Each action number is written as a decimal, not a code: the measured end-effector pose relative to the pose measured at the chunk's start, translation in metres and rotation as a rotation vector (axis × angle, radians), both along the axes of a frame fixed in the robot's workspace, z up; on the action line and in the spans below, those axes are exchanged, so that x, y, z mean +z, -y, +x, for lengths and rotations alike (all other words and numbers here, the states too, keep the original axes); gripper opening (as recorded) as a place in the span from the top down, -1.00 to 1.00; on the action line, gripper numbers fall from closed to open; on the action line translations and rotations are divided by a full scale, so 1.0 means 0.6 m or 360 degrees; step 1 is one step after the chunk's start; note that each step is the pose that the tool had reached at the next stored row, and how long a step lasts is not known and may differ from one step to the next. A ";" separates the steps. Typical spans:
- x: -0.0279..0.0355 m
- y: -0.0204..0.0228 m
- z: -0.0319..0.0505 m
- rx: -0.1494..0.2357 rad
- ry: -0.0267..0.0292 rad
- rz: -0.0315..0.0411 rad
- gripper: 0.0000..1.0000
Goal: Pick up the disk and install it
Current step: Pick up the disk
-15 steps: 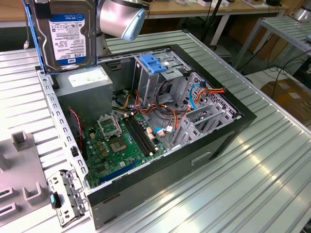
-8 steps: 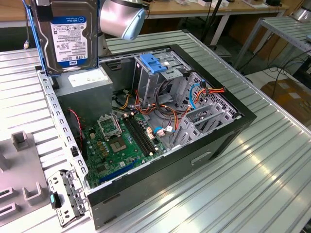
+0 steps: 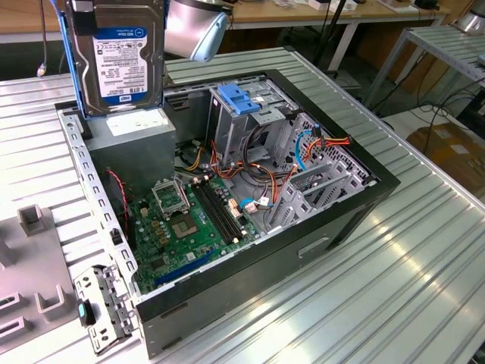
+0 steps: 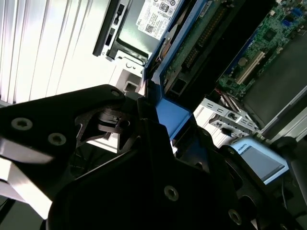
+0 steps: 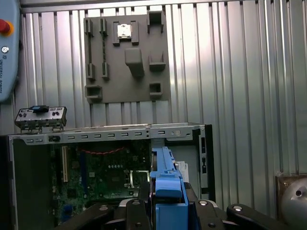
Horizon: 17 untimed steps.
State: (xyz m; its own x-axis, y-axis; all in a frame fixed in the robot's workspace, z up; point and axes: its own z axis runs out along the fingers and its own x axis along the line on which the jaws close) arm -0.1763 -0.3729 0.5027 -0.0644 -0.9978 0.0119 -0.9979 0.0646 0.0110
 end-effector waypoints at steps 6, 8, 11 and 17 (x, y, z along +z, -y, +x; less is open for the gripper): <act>-0.002 0.0000 0.024 -0.0002 0.00032 -0.0007 0.25; -0.002 0.0001 0.024 -0.0002 0.00100 -0.0010 0.25; -0.002 0.0006 0.025 -0.0002 0.00165 -0.0010 0.25; -0.004 0.0212 0.026 -0.0002 0.00170 -0.0011 0.25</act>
